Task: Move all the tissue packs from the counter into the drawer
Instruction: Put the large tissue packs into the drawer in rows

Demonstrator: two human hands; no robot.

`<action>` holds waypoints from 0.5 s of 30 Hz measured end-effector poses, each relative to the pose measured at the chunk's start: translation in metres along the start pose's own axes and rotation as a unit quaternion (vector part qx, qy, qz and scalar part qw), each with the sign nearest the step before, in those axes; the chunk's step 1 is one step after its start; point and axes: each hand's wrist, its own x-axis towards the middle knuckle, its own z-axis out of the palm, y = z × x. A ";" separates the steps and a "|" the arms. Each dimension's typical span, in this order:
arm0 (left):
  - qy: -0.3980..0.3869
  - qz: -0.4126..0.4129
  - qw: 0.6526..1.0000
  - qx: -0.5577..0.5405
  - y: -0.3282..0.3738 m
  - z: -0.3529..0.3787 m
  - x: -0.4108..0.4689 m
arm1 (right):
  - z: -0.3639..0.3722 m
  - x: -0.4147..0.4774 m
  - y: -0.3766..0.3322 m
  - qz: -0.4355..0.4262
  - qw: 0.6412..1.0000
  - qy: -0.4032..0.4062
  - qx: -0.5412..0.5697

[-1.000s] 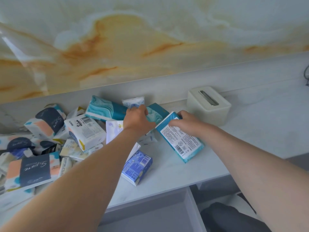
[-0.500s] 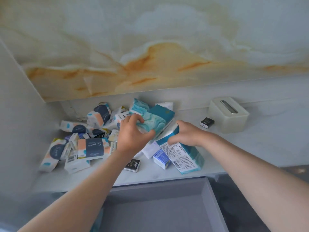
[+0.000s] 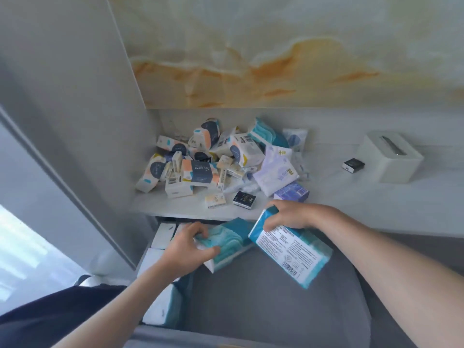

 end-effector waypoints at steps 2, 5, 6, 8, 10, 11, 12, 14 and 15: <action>-0.048 -0.001 0.998 0.046 -0.017 0.010 -0.015 | 0.014 0.002 0.000 0.004 1.000 -0.004 -0.009; -0.111 0.005 0.988 0.109 -0.028 0.029 -0.023 | 0.036 0.007 0.000 -0.004 1.000 -0.015 -0.020; -0.125 0.006 0.985 0.115 -0.031 0.037 -0.024 | 0.043 0.008 0.000 -0.008 1.000 -0.015 -0.022; -0.148 0.003 0.982 0.120 -0.036 0.052 -0.029 | 0.055 0.010 -0.001 -0.018 0.999 -0.009 -0.029; -0.178 -0.001 0.974 0.143 -0.044 0.066 -0.033 | 0.066 0.014 -0.002 -0.029 0.999 0.008 -0.030; -0.200 -0.002 0.966 0.164 -0.048 0.071 -0.034 | 0.071 0.016 -0.002 -0.036 0.999 0.014 -0.033; -0.225 -0.004 0.955 0.193 -0.051 0.074 -0.035 | 0.075 0.019 -0.003 -0.039 0.998 0.017 -0.040; -0.282 -0.009 0.928 0.244 -0.058 0.078 -0.035 | 0.082 0.024 -0.003 -0.040 0.998 0.026 -0.049; -0.307 -0.013 0.917 0.253 -0.060 0.079 -0.034 | 0.085 0.027 -0.003 -0.038 0.997 0.034 -0.050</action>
